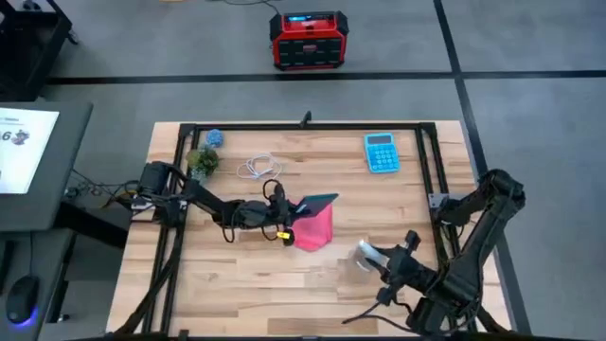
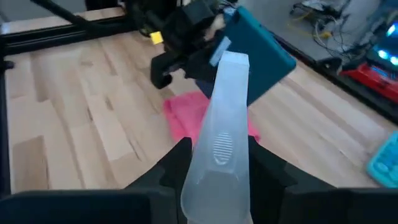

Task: Apply microfiber cloth
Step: Spray the back of the cellphone using the spray bottle

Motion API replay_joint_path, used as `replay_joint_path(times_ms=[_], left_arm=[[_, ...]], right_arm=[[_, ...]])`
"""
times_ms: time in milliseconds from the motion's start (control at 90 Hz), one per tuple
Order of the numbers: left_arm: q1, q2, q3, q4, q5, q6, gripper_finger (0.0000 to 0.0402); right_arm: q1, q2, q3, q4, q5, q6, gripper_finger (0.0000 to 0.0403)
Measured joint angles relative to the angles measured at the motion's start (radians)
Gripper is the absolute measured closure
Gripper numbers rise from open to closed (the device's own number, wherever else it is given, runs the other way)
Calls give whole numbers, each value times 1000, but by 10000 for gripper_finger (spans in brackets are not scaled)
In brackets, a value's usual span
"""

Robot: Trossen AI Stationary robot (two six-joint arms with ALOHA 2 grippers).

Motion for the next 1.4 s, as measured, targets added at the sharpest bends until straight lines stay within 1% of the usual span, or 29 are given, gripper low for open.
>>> replay_joint_path(times_ms=[67,211,333,444,600,733,878,978,1044,1100,1211,1400], left_arm=[[0,0,0,5,1,-3,393],[0,0,-1,16,2,-1,393],[-1,0,-1,19,2,2,393],[-2,0,-1,18,2,2,393],[-2,0,-1,17,6,2,393],[-2,1,-1,14,6,5,393],[-2,1,-1,14,6,6,393],[-2,1,-1,9,7,6,393],[-2,1,-1,2,10,6,393],[-2,2,-1,2,19,6,393],[-2,2,-1,3,26,7,393],[-2,2,-1,1,26,7,393]], right_arm=[[-8,0,0,20,-47,-8,286],[-22,6,-1,91,-123,-76,226],[-26,5,-1,116,-130,-107,188],[-27,5,-1,116,-128,-110,169],[-26,4,15,86,-129,-146,165],[-25,3,78,-10,-134,-145,165],[-25,3,122,-65,-173,-145,164],[-22,3,122,-71,-248,-133,164],[-11,3,116,-85,-275,-90,164],[8,4,108,-96,-278,-55,164],[63,5,79,-116,-219,26,164],[169,5,8,-164,-163,282,164]])
